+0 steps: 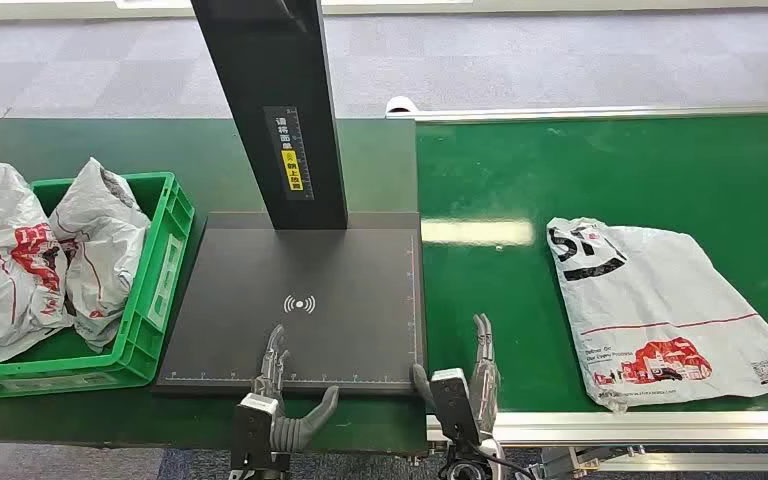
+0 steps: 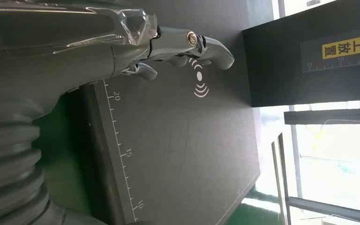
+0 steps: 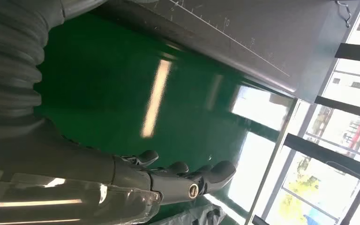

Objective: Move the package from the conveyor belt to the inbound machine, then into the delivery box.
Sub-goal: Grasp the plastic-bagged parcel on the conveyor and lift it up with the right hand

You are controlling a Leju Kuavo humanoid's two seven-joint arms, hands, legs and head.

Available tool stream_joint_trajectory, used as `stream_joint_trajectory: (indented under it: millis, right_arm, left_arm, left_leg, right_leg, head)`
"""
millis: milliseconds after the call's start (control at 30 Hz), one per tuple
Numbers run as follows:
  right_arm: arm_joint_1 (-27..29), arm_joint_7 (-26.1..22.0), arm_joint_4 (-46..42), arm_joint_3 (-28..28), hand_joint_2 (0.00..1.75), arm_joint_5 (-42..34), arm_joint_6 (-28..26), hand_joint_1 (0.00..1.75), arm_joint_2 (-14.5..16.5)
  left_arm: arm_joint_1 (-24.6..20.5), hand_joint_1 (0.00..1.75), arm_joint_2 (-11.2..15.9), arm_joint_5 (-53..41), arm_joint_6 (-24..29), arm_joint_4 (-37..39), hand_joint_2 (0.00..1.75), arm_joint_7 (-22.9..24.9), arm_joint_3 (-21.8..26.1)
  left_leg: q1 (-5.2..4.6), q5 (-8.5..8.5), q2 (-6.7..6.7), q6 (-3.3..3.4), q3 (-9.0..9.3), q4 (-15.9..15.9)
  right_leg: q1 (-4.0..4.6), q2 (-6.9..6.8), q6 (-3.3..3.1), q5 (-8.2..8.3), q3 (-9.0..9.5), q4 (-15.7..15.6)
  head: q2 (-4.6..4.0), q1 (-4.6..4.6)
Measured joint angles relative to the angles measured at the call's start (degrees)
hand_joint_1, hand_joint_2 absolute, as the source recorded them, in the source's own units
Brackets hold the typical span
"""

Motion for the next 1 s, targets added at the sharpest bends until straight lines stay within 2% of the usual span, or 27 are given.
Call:
stream_joint_trajectory:
  millis: [100,267,367,433,533,600,700,1000]
  right_arm:
    - [0.4,0.0,-0.9,-0.4,1.75,5.4,0.0,0.00,-0.1]
    - [3.6,0.0,-7.8,-5.4,1.75,31.2,0.0,0.00,1.6]
    - [4.6,0.4,-11.7,-9.6,1.75,42.1,0.0,0.00,3.0]
    - [4.4,2.7,-14.4,-12.6,1.75,49.9,-0.1,0.00,3.6]
    - [2.6,8.8,-17.4,-17.5,1.75,60.2,-0.1,0.00,3.5]
    - [1.3,10.7,-18.6,-20.0,1.75,62.0,-0.1,0.00,3.3]
    - [0.7,11.0,-19.7,-22.1,1.75,62.7,-0.1,0.00,3.2]
    - [0.2,11.0,-20.9,-24.1,1.75,62.8,-0.1,0.00,3.2]
  left_arm:
    - [0.0,0.00,0.0,-0.1,0.4,0.0,1.75,0.0,-0.1]
    - [-0.2,0.00,0.0,-0.1,-0.2,0.1,1.75,0.0,-0.6]
    - [-0.2,0.00,0.0,-0.1,-0.5,0.3,1.75,0.0,-0.9]
    - [-0.3,0.00,0.0,-0.1,-1.3,0.3,1.75,0.0,-0.9]
    - [-0.4,0.00,0.0,-0.1,-2.8,0.5,1.75,0.0,-0.9]
    - [-0.4,0.00,0.0,-0.1,-3.2,0.5,1.75,0.0,-0.9]
    - [-0.4,0.00,0.0,-0.1,-3.4,0.6,1.75,0.0,-0.9]
    - [-0.5,0.00,0.0,-0.3,-3.4,0.8,1.75,0.0,-0.9]
  left_leg:
    - [0.00,0.00,0.00,0.00,0.01,0.0]
    - [0.00,0.00,-0.01,0.00,-0.04,0.0]
    - [0.00,0.00,-0.01,0.00,-0.08,0.0]
    - [0.00,0.00,0.00,0.00,-0.09,0.0]
    - [-0.02,0.01,-0.01,0.01,-0.08,0.0]
    - [-0.02,0.01,0.01,0.01,-0.08,0.1]
    - [-0.02,0.00,0.02,0.01,-0.10,0.1]
    - [0.01,0.00,0.01,0.01,-0.15,0.0]
  right_leg:
    - [0.00,0.00,0.00,0.00,0.00,0.0]
    - [0.00,0.00,0.00,0.00,-0.04,0.0]
    - [0.00,0.00,0.00,0.00,-0.07,0.0]
    - [0.00,0.00,0.00,0.00,-0.07,0.0]
    - [-0.02,0.00,0.01,0.01,-0.06,0.0]
    - [-0.03,0.01,0.01,0.02,-0.05,0.0]
    - [-0.02,0.02,0.01,0.03,-0.08,0.0]
    - [0.01,0.02,0.00,0.01,-0.13,0.0]
  head:
    - [0.01,0.00]
    - [0.01,-0.02]
    - [0.01,-0.02]
    - [0.01,-0.02]
    - [0.01,-0.01]
    - [0.01,0.00]
    - [0.01,-0.02]
    - [-0.01,-0.02]
